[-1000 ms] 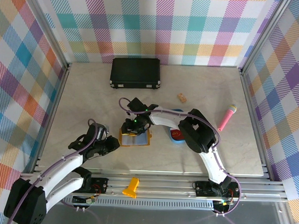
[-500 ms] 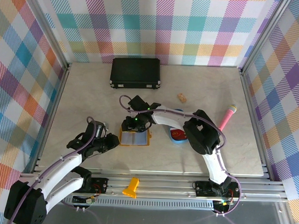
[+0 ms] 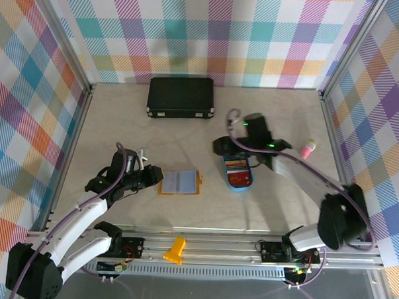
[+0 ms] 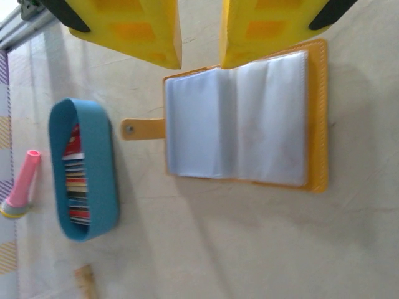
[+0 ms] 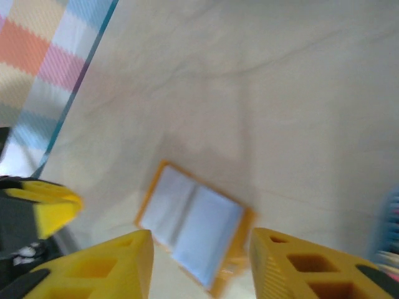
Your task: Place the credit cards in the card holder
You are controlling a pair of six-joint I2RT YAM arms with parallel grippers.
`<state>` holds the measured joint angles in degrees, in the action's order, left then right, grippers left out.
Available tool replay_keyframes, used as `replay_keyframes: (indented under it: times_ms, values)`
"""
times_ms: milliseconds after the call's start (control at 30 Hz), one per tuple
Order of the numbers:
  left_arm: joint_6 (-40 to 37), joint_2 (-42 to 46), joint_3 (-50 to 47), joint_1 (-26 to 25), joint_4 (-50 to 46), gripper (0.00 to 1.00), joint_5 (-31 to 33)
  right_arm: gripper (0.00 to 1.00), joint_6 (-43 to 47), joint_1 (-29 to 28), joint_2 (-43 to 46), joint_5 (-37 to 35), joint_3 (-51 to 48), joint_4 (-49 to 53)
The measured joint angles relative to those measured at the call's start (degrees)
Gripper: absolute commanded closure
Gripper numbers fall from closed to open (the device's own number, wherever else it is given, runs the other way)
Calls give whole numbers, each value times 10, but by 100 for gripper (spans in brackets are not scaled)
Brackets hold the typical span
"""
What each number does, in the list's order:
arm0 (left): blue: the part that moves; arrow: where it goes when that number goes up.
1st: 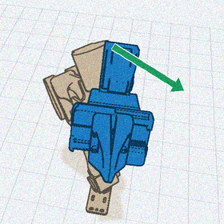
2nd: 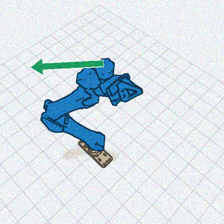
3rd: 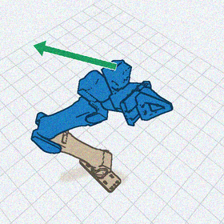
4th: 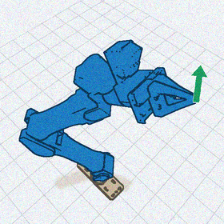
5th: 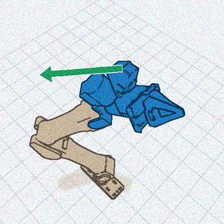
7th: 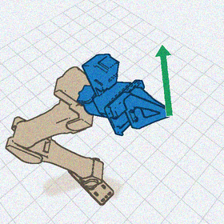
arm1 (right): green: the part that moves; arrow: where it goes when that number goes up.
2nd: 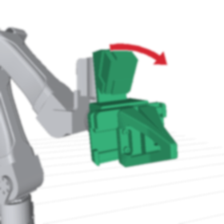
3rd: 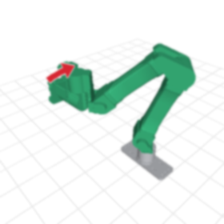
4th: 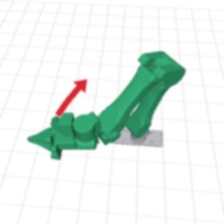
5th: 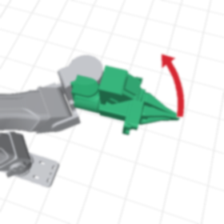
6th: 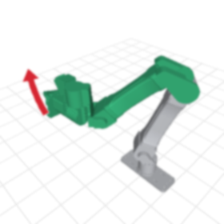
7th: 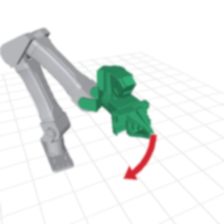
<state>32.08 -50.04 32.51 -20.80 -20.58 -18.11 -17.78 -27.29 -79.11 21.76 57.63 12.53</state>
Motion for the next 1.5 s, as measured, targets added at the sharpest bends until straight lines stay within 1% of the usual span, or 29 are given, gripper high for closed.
replay_keyframes:
  times_ms: [67, 100, 200, 333, 467, 567, 600, 733, 833, 900, 1100, 1200, 1400, 1500]
  values:
    - [-18, -19, 29, 0, -2, 67, -14, 33, 77, 45, 51, -2, -24, 11]
    - [-30, -33, 49, -2, -5, 66, -23, 27, 127, 54, 71, -3, -28, 23]
    - [-80, -80, 117, -11, -29, 64, -40, 27, 287, 51, 107, -6, -29, 66]
    - [-165, -121, 183, -24, -50, 64, -59, 28, 457, 47, 111, -16, -31, 134]
    - [-246, -139, 191, -28, -53, 64, -79, 30, 586, 47, 107, -47, -54, 176]
    - [-301, -150, 183, -28, -40, 63, -100, 26, 666, 47, 76, -80, -63, 193]
    - [-315, -152, 179, -28, -33, 63, -106, 26, 692, 48, 57, -86, -62, 196]
    - [-363, -167, 164, -30, -6, 59, -126, 29, 754, 52, -43, -90, -16, 232]
    - [-381, -177, 145, -33, 28, 52, -142, 28, 783, 52, -91, -92, 10, 231]
    - [-390, -181, 125, -36, 52, 48, -156, 27, 813, 52, -98, -95, 10, 234]
    - [-412, -190, 103, -45, 88, 45, -184, 28, 880, 52, -106, -105, 10, 240]
    - [-425, -190, 103, -52, 94, 42, -189, 27, 900, 52, -111, -109, 10, 240]
    - [-442, -190, 99, -68, 103, 42, -190, 27, 927, 52, -127, -113, 10, 238]
    - [-444, -192, 99, -69, 103, 41, -189, 26, 934, 52, -141, -113, 10, 237]
